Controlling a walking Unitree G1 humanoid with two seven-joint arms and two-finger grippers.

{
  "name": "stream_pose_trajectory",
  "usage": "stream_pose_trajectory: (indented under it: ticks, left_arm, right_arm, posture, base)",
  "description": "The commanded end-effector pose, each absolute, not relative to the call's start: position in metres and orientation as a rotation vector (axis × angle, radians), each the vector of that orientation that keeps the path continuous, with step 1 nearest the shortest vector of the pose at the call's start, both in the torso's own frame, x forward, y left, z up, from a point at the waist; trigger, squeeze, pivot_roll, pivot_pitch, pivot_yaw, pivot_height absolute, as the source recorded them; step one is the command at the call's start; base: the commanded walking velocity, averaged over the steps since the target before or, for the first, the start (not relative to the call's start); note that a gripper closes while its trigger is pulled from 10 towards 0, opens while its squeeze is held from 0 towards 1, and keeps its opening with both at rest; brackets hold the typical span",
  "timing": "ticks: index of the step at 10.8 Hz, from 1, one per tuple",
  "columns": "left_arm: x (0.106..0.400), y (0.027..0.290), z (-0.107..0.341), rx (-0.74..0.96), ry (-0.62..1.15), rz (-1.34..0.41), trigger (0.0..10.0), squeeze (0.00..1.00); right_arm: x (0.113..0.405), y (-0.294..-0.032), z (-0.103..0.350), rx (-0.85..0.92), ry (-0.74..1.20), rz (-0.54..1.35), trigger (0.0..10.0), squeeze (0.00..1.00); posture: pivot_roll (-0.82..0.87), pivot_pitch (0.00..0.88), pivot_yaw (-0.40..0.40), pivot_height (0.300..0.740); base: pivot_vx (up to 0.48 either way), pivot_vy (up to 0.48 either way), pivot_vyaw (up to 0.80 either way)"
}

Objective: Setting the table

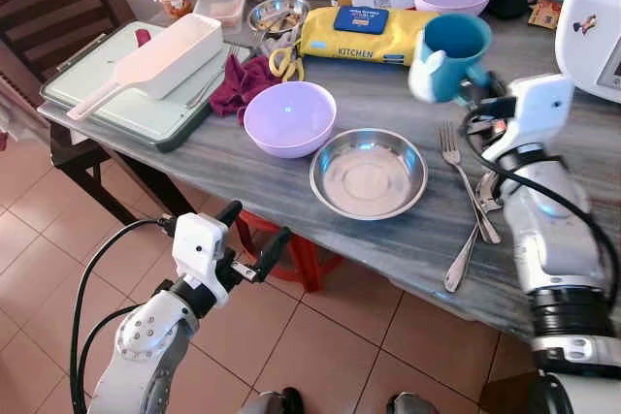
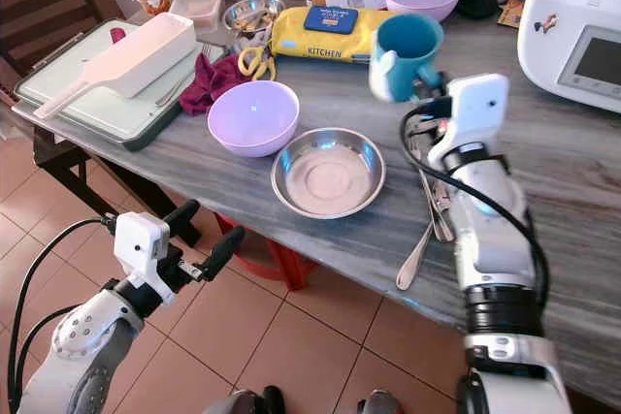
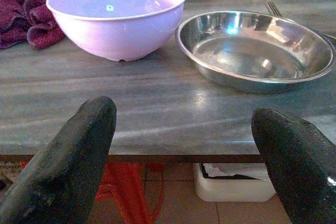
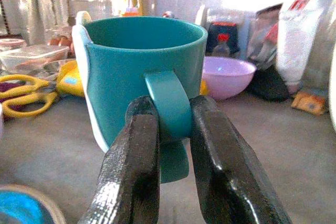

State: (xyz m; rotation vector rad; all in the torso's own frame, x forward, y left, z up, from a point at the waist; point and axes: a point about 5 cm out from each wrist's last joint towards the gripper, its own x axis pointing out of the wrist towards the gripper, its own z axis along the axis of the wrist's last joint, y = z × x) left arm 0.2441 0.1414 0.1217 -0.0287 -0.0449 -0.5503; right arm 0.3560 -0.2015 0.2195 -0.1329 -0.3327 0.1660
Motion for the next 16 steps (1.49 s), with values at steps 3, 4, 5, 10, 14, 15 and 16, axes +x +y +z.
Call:
stream_pose_trajectory:
  ticks: [3, 4, 5, 10, 14, 15, 16]
  left_arm:
    - [0.241, 0.146, 0.118, -0.020, -0.019, -0.535, 10.0, 0.00]
    - [0.241, 0.148, 0.118, -0.016, -0.018, -0.533, 10.0, 0.00]
    - [0.240, 0.148, 0.119, -0.014, -0.018, -0.533, 10.0, 0.00]
    - [0.239, 0.137, 0.131, -0.132, -0.066, -0.624, 10.0, 0.00]
    - [0.240, 0.126, 0.141, -0.207, -0.097, -0.694, 10.0, 0.00]
    - [0.241, 0.124, 0.141, -0.213, -0.095, -0.702, 10.0, 0.00]
    - [0.241, 0.124, 0.140, -0.213, -0.092, -0.704, 10.0, 0.00]
  right_arm:
    - [0.365, -0.190, 0.214, -0.077, -0.322, 0.214, 10.0, 0.00]
    - [0.367, -0.188, 0.209, -0.068, -0.307, 0.215, 10.0, 0.00]
    - [0.368, -0.188, 0.204, -0.043, -0.291, 0.210, 10.0, 0.00]
    - [0.371, -0.192, 0.182, -0.058, -0.220, 0.202, 10.0, 0.00]
    - [0.372, -0.199, 0.175, -0.068, -0.191, 0.183, 10.0, 0.00]
    - [0.372, -0.199, 0.173, -0.063, -0.188, 0.187, 10.0, 1.00]
    - [0.372, -0.199, 0.173, -0.062, -0.188, 0.187, 10.0, 1.00]
  posture:
    - [0.01, 0.193, 0.139, 0.740]
    - [0.01, 0.194, 0.140, 0.740]
    - [0.02, 0.195, 0.141, 0.740]
    - [0.01, 0.184, 0.136, 0.740]
    - [0.00, 0.175, 0.138, 0.740]
    - [0.00, 0.174, 0.136, 0.740]
    - [0.00, 0.174, 0.135, 0.740]
  base:
    - [0.000, 0.000, 0.00]
    - [0.000, 0.000, 0.00]
    - [0.000, 0.000, 0.00]
    - [0.000, 0.000, 0.00]
    - [0.000, 0.000, 0.00]
    - [0.000, 0.000, 0.00]
    - [0.000, 0.000, 0.00]
